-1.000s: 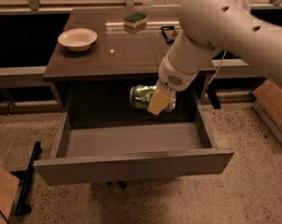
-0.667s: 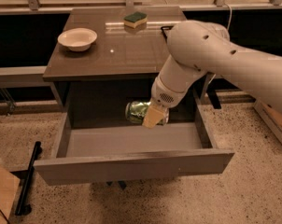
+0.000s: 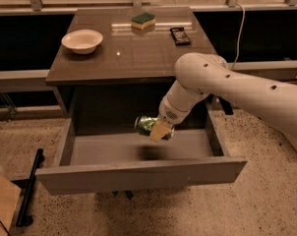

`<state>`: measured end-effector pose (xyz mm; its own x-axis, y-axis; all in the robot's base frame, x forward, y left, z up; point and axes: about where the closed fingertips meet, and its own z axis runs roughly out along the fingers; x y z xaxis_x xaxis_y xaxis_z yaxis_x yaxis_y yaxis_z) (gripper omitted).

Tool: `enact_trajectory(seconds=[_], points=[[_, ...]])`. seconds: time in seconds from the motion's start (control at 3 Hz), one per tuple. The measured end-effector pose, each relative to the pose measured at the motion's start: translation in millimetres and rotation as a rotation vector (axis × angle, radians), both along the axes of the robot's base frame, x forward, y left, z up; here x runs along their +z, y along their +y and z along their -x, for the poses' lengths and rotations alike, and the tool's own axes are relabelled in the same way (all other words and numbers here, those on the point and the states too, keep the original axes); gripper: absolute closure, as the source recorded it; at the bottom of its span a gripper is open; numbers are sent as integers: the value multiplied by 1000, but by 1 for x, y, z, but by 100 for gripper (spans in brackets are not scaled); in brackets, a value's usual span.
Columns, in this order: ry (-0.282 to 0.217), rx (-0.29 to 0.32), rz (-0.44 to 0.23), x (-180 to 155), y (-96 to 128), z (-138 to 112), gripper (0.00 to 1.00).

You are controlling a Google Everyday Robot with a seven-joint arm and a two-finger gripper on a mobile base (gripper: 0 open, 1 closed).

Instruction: Place green can into top drawer

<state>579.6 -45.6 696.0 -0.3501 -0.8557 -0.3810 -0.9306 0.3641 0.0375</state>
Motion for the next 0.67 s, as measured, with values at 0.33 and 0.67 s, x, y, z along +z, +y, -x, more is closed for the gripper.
enact_trajectory(seconds=[0.33,0.67], points=[[34,-31,-30,-27,3,-11,82],[51,-77,-99,-45,13,-19,50]])
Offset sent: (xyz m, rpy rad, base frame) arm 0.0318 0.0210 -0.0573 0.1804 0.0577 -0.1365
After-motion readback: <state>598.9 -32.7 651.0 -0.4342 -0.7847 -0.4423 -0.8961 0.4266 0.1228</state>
